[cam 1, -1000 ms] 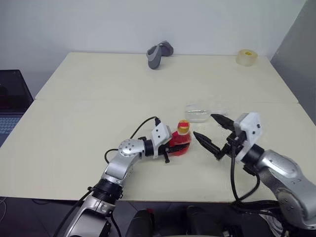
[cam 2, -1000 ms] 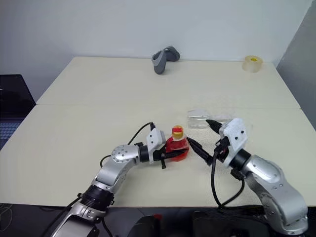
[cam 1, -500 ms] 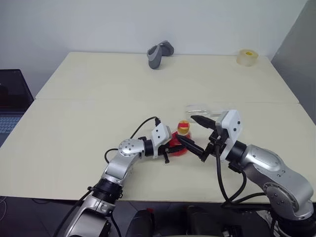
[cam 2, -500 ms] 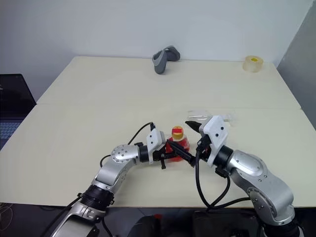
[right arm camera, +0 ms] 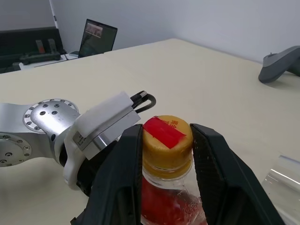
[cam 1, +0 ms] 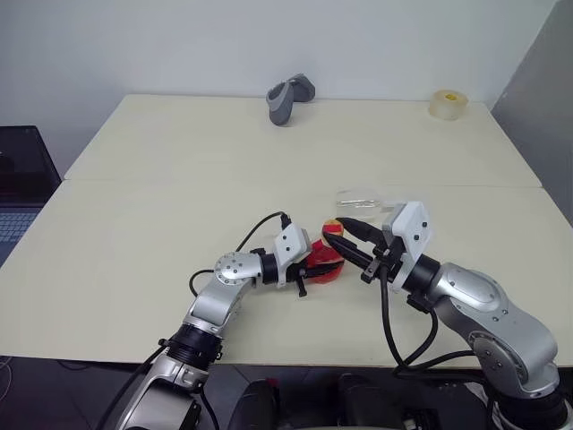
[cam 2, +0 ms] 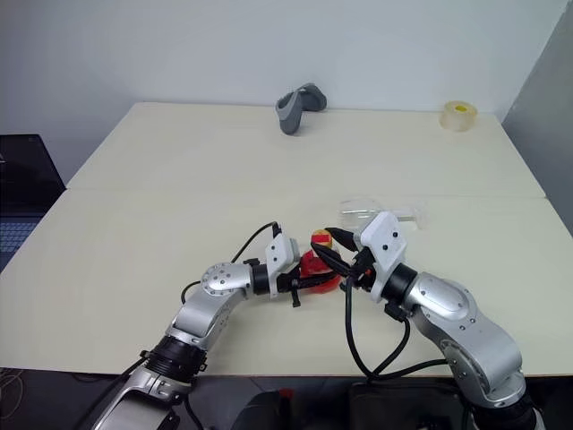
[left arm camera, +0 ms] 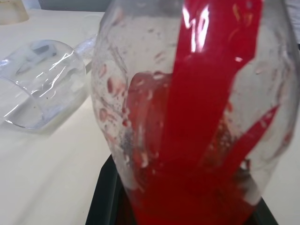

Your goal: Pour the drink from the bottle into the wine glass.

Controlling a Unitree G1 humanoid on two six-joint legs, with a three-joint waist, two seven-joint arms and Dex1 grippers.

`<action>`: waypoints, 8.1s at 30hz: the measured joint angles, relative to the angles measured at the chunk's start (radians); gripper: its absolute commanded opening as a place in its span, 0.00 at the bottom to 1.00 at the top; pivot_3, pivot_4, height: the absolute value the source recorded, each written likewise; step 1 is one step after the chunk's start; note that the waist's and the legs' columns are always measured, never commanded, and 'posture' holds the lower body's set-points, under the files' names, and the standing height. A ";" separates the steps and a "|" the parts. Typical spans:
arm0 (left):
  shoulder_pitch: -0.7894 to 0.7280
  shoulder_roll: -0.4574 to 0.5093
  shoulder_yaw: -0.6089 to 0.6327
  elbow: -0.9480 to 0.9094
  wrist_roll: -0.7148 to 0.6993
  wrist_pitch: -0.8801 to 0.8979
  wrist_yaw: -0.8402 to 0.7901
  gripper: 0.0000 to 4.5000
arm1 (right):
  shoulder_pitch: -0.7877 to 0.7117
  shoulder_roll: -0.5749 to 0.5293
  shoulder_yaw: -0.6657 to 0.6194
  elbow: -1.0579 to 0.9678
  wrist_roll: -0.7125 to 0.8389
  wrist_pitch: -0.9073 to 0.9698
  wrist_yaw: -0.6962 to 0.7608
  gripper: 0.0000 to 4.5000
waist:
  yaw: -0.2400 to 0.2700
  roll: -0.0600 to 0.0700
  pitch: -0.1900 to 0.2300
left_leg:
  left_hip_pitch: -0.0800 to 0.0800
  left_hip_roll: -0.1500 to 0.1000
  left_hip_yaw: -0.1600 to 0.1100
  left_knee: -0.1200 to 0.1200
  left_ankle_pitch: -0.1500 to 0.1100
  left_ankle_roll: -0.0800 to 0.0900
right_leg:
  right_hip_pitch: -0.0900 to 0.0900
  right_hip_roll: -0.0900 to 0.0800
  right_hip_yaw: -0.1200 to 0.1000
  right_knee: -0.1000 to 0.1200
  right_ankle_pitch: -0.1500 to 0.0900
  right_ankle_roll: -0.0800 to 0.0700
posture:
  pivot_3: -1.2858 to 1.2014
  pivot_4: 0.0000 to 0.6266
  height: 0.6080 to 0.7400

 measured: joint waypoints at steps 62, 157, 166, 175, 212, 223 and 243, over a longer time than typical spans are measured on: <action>0.010 0.010 0.000 -0.018 -0.012 0.015 -0.007 0.22 | 0.162 -0.079 -0.109 -0.052 0.035 -0.042 0.019 0.74 | -0.002 0.000 0.000 | 0.000 0.000 0.000 0.000 0.000 0.000 | 0.000 0.000 0.000 0.000 -0.001 0.002 | 0.52 0.24 1.00; -0.092 0.048 0.384 0.309 -0.043 -0.052 0.390 0.21 | 0.065 -0.069 0.083 0.127 -0.133 -0.122 0.144 1.00 | 0.000 0.000 0.000 | 0.000 0.000 0.000 0.000 0.000 0.000 | -0.001 -0.001 0.000 0.000 0.001 0.000 | 0.52 0.24 1.00; -0.224 0.066 0.448 0.568 -0.031 -0.164 0.478 0.21 | -0.115 0.036 0.188 0.222 -0.143 -0.080 0.182 1.00 | -0.001 0.000 0.000 | -0.001 0.000 -0.001 0.000 0.000 0.000 | -0.002 -0.001 -0.002 0.001 0.002 -0.002 | 0.52 0.24 1.00; -0.258 0.077 0.472 0.672 0.009 -0.246 0.641 0.21 | -0.164 0.059 0.217 0.268 -0.159 -0.078 0.220 1.00 | -0.003 0.000 0.000 | -0.001 0.000 -0.001 0.000 0.000 0.000 | -0.002 -0.001 -0.002 0.002 0.002 -0.002 | 0.52 0.24 1.00; 0.333 0.072 0.405 -0.234 -0.086 0.117 0.556 0.99 | 0.087 -0.268 -0.109 0.157 -0.243 -0.131 0.219 1.00 | 0.004 -0.001 0.000 | -0.001 -0.001 0.001 0.000 0.000 0.000 | -0.001 -0.004 -0.001 0.000 0.002 -0.002 | 0.52 0.24 1.00; 0.160 0.183 0.232 -0.259 -0.134 0.171 0.184 0.99 | -0.093 -0.414 0.124 0.524 -0.911 -0.420 -0.026 1.00 | -0.002 0.000 0.001 | 0.000 0.000 0.005 -0.001 0.000 -0.001 | -0.003 -0.002 0.003 0.000 0.002 -0.002 | 0.52 0.24 1.00; 0.084 0.165 0.166 -0.172 -0.141 0.168 0.004 0.99 | -0.345 -0.172 0.306 1.076 -1.320 -0.616 -0.293 1.00 | -0.003 0.000 0.001 | 0.000 0.000 0.006 0.001 0.000 -0.001 | -0.003 -0.002 0.004 0.001 0.002 -0.002 | 0.52 0.24 1.00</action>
